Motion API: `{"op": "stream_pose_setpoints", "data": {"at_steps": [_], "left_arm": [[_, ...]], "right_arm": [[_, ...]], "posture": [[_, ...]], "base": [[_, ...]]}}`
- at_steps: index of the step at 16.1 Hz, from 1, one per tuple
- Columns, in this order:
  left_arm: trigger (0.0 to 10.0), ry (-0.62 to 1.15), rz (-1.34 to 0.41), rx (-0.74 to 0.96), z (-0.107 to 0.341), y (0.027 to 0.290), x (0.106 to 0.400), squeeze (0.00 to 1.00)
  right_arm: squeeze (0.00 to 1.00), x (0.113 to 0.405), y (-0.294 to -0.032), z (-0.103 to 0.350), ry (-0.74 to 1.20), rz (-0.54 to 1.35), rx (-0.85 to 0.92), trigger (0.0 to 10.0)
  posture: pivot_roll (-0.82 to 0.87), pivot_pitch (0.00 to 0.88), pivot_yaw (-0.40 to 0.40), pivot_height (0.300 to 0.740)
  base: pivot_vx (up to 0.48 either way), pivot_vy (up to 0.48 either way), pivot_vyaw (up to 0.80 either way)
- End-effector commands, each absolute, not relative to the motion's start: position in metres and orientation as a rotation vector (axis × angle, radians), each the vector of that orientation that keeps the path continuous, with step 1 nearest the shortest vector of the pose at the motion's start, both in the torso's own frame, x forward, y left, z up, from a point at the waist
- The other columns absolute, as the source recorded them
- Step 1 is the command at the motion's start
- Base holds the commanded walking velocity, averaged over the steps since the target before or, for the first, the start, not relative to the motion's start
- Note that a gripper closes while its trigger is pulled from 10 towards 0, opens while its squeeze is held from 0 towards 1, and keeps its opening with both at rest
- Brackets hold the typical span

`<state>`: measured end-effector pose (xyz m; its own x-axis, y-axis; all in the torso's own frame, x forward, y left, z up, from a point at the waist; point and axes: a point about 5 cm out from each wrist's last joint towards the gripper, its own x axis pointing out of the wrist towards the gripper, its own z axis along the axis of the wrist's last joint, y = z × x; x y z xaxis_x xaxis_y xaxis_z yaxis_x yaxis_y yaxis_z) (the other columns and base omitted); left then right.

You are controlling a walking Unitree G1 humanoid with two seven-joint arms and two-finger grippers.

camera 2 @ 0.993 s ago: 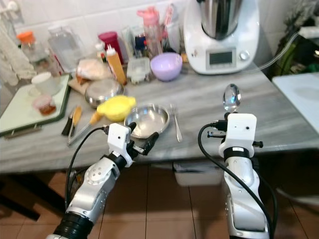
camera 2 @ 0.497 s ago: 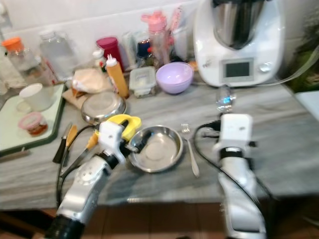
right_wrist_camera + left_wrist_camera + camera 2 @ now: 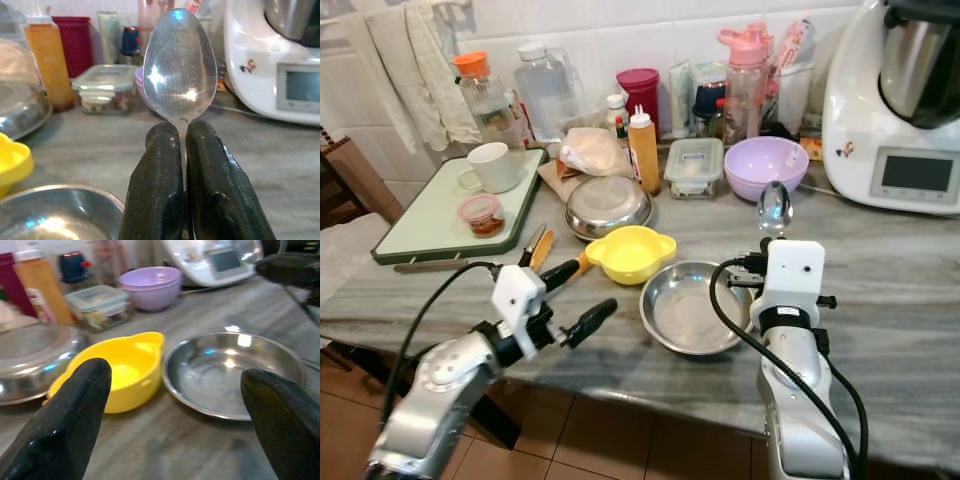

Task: Setting the table

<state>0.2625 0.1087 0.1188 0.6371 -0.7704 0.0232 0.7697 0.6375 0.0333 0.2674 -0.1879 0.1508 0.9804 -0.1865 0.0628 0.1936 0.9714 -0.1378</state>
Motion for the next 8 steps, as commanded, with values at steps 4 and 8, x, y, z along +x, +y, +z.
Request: {"op": "stream_pose_setpoints", "data": {"at_steps": [4, 8], "left_arm": [[10.0, 0.023, -1.02, 0.005, 0.122, 0.113, 0.249, 0.0], [10.0, 0.03, -1.034, -0.006, 0.127, 0.114, 0.249, 0.0]], "right_arm": [[0.0, 0.257, -0.196, 0.145, 0.028, -0.247, -0.062, 10.0], [0.0, 0.246, -0.201, 0.129, 0.145, -0.27, -0.008, 10.0]], "posture": [[-0.2, 0.013, 0.136, 0.74], [-0.21, 0.017, 0.141, 0.74]], "base": [[0.0, 0.0, 0.0], [0.0, 0.0, 0.0]]}}
